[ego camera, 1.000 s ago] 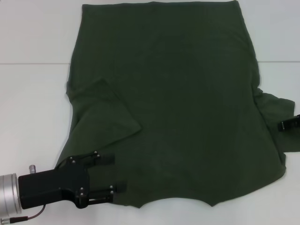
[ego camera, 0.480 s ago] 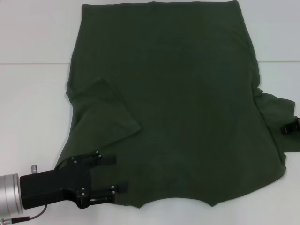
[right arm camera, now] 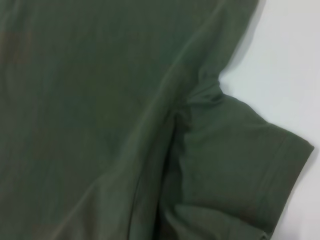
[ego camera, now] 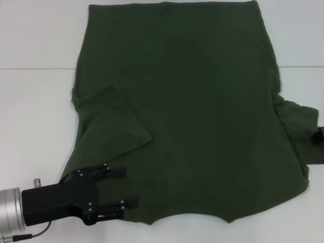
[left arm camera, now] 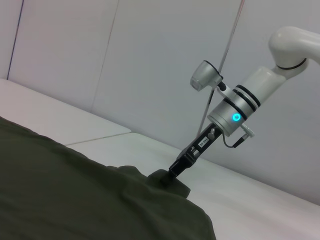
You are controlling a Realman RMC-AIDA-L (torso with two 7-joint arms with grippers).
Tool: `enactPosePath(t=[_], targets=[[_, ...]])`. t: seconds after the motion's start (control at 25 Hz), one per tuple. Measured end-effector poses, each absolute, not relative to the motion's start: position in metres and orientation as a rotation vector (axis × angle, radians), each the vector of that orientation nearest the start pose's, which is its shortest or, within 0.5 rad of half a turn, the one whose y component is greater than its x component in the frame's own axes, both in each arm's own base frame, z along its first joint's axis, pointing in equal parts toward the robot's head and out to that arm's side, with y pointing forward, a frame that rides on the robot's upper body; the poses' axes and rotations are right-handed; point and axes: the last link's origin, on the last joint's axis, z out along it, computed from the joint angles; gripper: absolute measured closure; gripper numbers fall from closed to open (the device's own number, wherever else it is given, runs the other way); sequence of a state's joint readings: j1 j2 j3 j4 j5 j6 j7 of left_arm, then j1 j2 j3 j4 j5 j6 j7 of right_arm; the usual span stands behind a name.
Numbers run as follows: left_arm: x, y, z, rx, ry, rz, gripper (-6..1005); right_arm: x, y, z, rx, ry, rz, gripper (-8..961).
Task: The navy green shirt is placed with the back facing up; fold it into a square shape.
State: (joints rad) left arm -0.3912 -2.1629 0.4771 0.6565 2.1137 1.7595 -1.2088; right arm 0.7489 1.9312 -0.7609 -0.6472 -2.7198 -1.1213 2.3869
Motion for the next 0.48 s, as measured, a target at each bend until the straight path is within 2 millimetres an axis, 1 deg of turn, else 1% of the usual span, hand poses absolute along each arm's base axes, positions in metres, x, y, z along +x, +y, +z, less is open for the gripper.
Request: enactPosePath(t=[0.12, 0.48], targets=[[-0.2873, 0.2616, -0.0147, -2.699, -0.645, -0.887, 175, 0.3177, 0.4140, 0.0612, -2.105, 1.374, -0.206, 796], [-0.2873, 0.2616, -0.0146, -2.699, -0.644, -0.887, 175, 0.3188, 0.4128, 0.0633, -2.098, 1.384, -0.195, 909]])
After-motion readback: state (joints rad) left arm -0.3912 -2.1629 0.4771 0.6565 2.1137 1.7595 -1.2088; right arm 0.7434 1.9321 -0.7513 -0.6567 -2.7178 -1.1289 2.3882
